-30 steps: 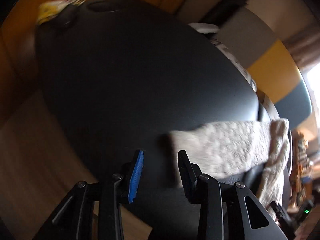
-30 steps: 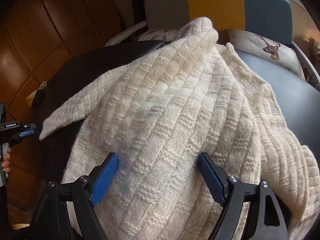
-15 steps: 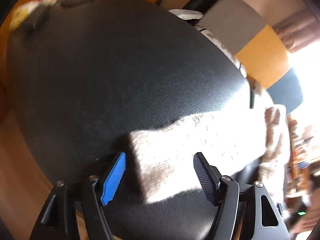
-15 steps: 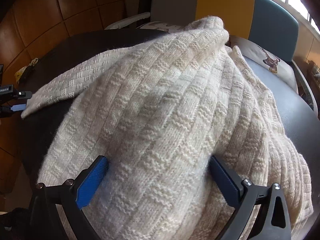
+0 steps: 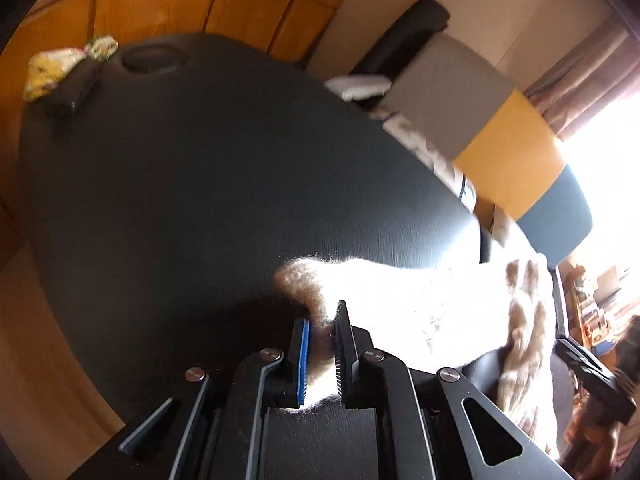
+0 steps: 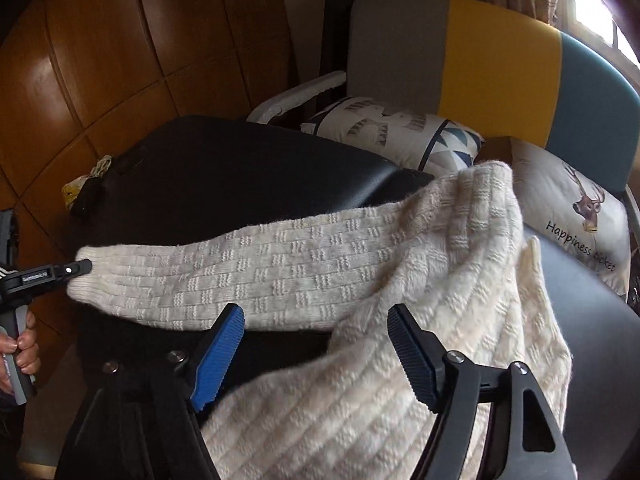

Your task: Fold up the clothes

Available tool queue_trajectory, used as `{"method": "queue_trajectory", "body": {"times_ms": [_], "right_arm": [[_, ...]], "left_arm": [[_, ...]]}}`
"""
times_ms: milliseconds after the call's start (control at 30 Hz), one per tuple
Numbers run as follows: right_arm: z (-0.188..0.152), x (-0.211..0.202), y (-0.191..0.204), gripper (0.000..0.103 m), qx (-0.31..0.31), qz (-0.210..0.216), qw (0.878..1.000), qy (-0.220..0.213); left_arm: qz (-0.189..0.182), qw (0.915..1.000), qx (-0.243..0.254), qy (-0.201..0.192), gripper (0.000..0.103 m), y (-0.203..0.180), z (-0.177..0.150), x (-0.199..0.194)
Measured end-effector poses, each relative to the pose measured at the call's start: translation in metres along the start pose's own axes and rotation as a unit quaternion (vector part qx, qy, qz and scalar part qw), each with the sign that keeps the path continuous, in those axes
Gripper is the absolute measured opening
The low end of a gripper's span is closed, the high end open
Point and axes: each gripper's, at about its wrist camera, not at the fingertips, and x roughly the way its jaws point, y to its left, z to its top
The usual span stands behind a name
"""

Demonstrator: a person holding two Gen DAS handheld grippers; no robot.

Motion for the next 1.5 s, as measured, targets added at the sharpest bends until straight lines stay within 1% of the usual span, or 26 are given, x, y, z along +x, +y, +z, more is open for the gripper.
{"method": "queue_trajectory", "body": {"times_ms": [67, 133, 233, 367, 400, 467, 567, 633, 667, 700, 767, 800, 833, 933, 967, 1033, 1067, 1133, 1167, 1233, 1333, 1400, 1467, 1500], "right_arm": [[0.011, 0.028, -0.003, 0.075, 0.009, 0.002, 0.999, 0.033], [0.018, 0.057, -0.008, 0.074, 0.027, 0.01, 0.997, 0.067], [0.024, 0.086, -0.011, 0.074, 0.04, -0.005, 0.995, 0.095], [0.03, 0.101, -0.005, 0.076, 0.062, 0.01, 0.993, 0.097], [0.031, 0.104, -0.003, 0.076, 0.066, 0.012, 0.993, 0.098], [0.032, 0.106, 0.002, 0.078, 0.069, 0.003, 0.993, 0.095], [0.031, 0.108, 0.013, 0.084, 0.062, -0.001, 0.994, 0.088], [0.03, 0.108, 0.021, 0.089, 0.048, -0.014, 0.995, 0.087], [0.029, 0.109, 0.025, 0.089, 0.04, -0.021, 0.995, 0.086], [0.029, 0.108, 0.027, 0.089, 0.036, -0.022, 0.995, 0.086], [0.029, 0.101, 0.025, 0.087, 0.04, -0.003, 0.996, 0.084], [0.028, 0.094, 0.02, 0.084, 0.05, 0.009, 0.996, 0.076], [0.026, 0.084, 0.015, 0.081, 0.06, 0.018, 0.996, 0.063], [0.017, 0.042, -0.009, 0.081, 0.088, 0.028, 0.996, 0.001], [0.013, 0.027, -0.021, 0.081, 0.1, 0.031, 0.994, -0.02], [0.007, -0.001, -0.051, 0.081, 0.121, 0.026, 0.991, -0.043], [0.004, -0.014, -0.066, 0.081, 0.132, 0.023, 0.989, -0.054], [-0.008, -0.027, -0.092, 0.081, 0.151, -0.005, 0.987, -0.054], [-0.016, -0.034, -0.108, 0.081, 0.163, -0.023, 0.985, -0.049], [-0.032, -0.041, -0.135, 0.081, 0.188, -0.051, 0.98, -0.035], [-0.055, -0.042, -0.167, 0.081, 0.229, -0.082, 0.97, -0.007], [-0.074, -0.048, -0.183, 0.081, 0.247, -0.09, 0.965, 0.015], [-0.09, -0.051, -0.192, 0.081, 0.258, -0.093, 0.961, 0.028], [-0.098, -0.05, -0.195, 0.081, 0.258, -0.095, 0.961, 0.034]], "left_arm": [[0.005, 0.9999, 0.0, -0.01, 0.011, 0.0, 0.008, -0.002], [0.007, 0.9999, -0.005, -0.008, 0.011, 0.001, 0.019, 0.001], [0.019, 0.9997, 0.001, -0.013, 0.011, 0.0, 0.026, 0.001], [0.047, 0.9982, 0.008, -0.036, 0.011, 0.007, 0.037, 0.002], [0.056, 0.9976, 0.003, -0.04, 0.011, 0.01, 0.039, 0.005], [0.079, 0.9963, -0.001, -0.036, 0.011, 0.016, 0.05, 0.016], [0.123, 0.9924, -0.003, -0.014, 0.011, 0.024, 0.064, 0.04], [0.149, 0.9886, -0.011, 0.014, 0.011, 0.031, 0.067, 0.057], [0.15, 0.9881, -0.017, 0.032, 0.011, 0.032, 0.072, 0.066], [0.145, 0.9884, -0.027, 0.034, 0.013, 0.034, 0.073, 0.065], [0.137, 0.9887, -0.048, 0.038, 0.014, 0.039, 0.075, 0.061], [0.132, 0.9893, -0.056, 0.028, 0.016, 0.041, 0.076, 0.052], [0.127, 0.9896, -0.065, 0.018, 0.019, 0.043, 0.078, 0.043], [0.117, 0.9898, -0.08, -0.013, 0.02, 0.045, 0.079, 0.014], [0.107, 0.9906, -0.083, -0.017, 0.02, 0.044, 0.077, 0.005], [0.083, 0.9923, -0.089, -0.024, 0.026, 0.041, 0.073, -0.012], [0.059, 0.9941, -0.088, -0.021, 0.027, 0.035, 0.069, -0.018], [0.007, 0.9975, -0.071, -0.005, 0.028, 0.018, 0.059, -0.023], [-0.015, 0.9985, -0.052, 0.01, 0.028, 0.001, 0.05, -0.023], [-0.058, 0.9973, -0.014, 0.042, 0.028, -0.034, 0.032, -0.021], [-0.106, 0.9883, 0.045, 0.1, 0.028, -0.087, -0.011, -0.006], [-0.135, 0.978, 0.075, 0.141, 0.028, -0.121, -0.04, 0.004], [-0.151, 0.9695, 0.094, 0.169, 0.028, -0.15, -0.063, 0.014], [-0.155, 0.9657, 0.103, 0.181, 0.028, -0.161, -0.083, 0.01]]}}
